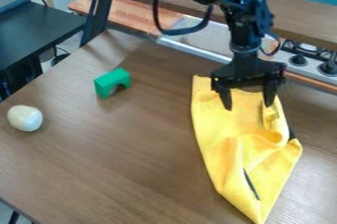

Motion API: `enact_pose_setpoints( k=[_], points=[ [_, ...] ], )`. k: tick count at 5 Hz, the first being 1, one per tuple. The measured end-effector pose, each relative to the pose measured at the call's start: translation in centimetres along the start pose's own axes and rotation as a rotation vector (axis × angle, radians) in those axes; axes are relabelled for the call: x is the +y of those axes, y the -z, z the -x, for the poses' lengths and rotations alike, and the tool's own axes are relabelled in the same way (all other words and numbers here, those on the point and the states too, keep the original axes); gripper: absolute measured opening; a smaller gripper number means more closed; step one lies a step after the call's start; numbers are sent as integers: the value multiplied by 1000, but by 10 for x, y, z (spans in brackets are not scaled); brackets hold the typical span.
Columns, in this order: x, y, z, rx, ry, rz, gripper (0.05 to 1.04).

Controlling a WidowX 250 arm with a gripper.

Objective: Unfold the cloth from top right to bottom left

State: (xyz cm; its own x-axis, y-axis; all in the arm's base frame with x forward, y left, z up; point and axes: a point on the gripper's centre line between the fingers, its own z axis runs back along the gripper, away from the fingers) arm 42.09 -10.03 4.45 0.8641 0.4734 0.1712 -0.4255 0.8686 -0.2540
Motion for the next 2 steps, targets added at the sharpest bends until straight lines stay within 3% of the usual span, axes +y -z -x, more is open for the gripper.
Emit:
enact_pose_setpoints(
  k=[2],
  points=[
    [-13, 11, -3, -3, -4, -13, 1001]
  ],
)
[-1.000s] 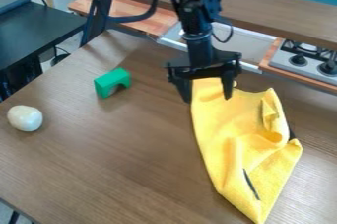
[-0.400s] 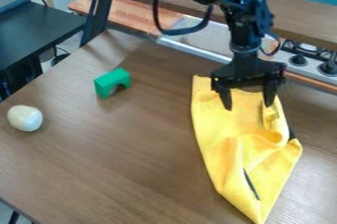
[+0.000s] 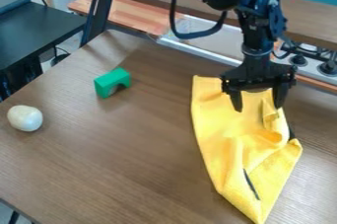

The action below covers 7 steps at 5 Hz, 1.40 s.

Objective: Unfold the cloth from top right to bottom left

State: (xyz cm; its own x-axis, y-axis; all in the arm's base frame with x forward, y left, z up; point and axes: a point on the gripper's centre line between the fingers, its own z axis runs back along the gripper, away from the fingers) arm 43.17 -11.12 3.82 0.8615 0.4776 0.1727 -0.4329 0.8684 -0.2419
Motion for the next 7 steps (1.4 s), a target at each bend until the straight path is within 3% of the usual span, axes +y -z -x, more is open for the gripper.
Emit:
enact_pose_setpoints(
  k=[2, 4, 5, 6, 7],
  points=[
    [-1, 15, -8, -12, -28, -29, 974],
    [-5, 19, -4, -14, -27, -33, 395],
    [-4, 21, -3, -10, -26, -39, 167],
    [-3, 24, -3, -6, -26, -43, 55],
    [-4, 25, 1, 9, -22, -28, 48]
  ],
)
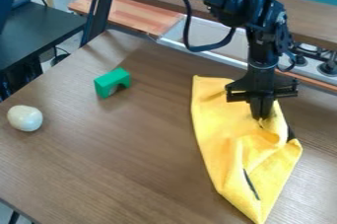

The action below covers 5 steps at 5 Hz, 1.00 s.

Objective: Unfold the cloth from top right to bottom left

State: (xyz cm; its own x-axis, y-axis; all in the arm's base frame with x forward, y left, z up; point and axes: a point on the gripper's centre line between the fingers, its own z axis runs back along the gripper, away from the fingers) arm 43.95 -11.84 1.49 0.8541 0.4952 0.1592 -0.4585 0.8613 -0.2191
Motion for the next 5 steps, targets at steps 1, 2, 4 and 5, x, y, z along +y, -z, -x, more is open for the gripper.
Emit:
enact_pose_setpoints(
  k=[1, 2, 4, 5],
  points=[
    [3, -30, -2, -6, -11, 57, 48],
    [26, -58, -15, -12, -39, 98, 48],
    [69, -78, -15, -5, 1, 98, 48],
    [92, -80, -14, 7, 6, 84, 48]
  ],
)
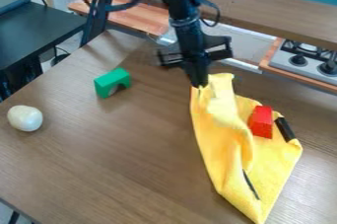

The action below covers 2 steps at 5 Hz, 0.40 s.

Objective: Unfold the cloth from top right to bottom left

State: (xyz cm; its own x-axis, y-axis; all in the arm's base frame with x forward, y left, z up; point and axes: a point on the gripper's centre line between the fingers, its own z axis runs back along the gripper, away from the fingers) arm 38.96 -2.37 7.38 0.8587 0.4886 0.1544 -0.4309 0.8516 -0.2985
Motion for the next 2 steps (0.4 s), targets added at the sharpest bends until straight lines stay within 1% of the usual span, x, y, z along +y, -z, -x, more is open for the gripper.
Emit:
enact_pose_setpoints(
  k=[1, 2],
  points=[
    [16, -10, 5, 9, 19, -8, 48],
    [33, -24, 1, 12, 15, -9, 48]
  ],
)
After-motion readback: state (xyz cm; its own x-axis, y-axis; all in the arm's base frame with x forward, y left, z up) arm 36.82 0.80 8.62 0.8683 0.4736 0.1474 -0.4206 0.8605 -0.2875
